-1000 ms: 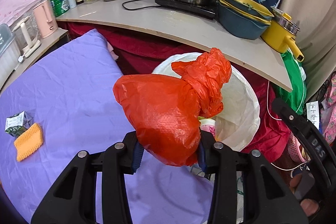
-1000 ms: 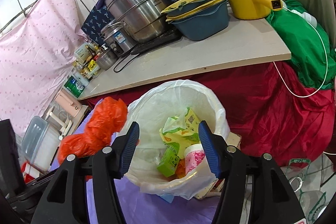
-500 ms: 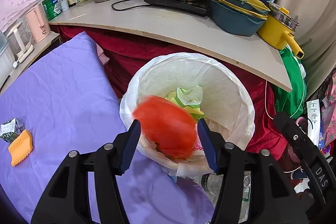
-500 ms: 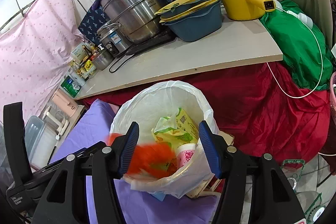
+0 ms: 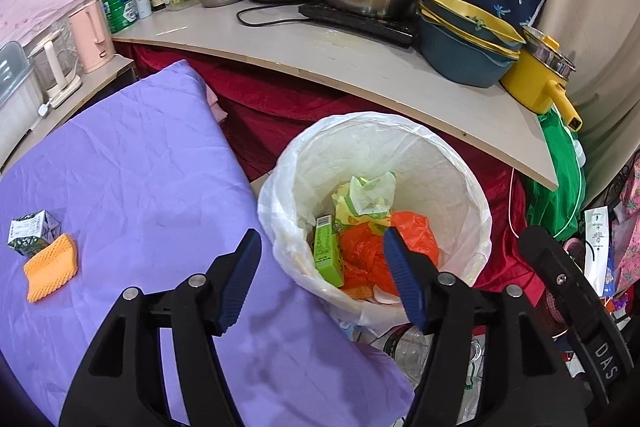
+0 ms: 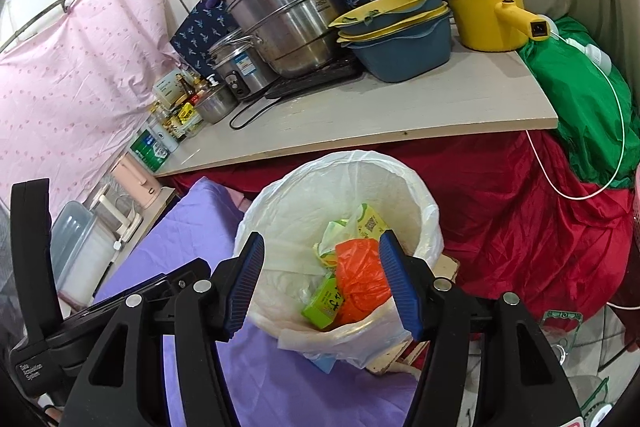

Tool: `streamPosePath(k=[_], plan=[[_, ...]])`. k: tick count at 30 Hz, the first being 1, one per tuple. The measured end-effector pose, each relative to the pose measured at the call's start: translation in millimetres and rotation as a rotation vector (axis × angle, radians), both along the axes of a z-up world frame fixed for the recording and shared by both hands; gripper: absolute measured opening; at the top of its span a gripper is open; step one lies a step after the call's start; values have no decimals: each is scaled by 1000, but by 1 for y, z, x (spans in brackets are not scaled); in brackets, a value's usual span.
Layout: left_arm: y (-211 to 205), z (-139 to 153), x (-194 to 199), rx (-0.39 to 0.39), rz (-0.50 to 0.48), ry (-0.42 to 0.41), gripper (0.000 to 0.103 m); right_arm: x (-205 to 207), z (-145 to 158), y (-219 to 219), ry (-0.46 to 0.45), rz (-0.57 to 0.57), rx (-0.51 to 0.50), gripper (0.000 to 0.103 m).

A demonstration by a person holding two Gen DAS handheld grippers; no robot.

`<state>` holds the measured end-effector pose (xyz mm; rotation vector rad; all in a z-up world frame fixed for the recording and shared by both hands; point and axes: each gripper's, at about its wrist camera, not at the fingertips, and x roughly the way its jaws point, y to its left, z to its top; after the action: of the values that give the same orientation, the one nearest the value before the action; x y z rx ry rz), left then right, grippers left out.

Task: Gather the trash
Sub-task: 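Move both tools back toward the milk carton and orange foam net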

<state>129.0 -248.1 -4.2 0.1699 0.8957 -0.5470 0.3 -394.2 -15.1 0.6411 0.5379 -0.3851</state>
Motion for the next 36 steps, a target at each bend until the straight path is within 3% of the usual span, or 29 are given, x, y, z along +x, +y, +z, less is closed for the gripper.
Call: streamPosePath(k=[18,36], plan=[[91,5,17,-10,160,-21,64,37,12,73,3,146,-33,59],[220,-4,39,-14,396,-3,72,86,7,168,41,348,-51,58]])
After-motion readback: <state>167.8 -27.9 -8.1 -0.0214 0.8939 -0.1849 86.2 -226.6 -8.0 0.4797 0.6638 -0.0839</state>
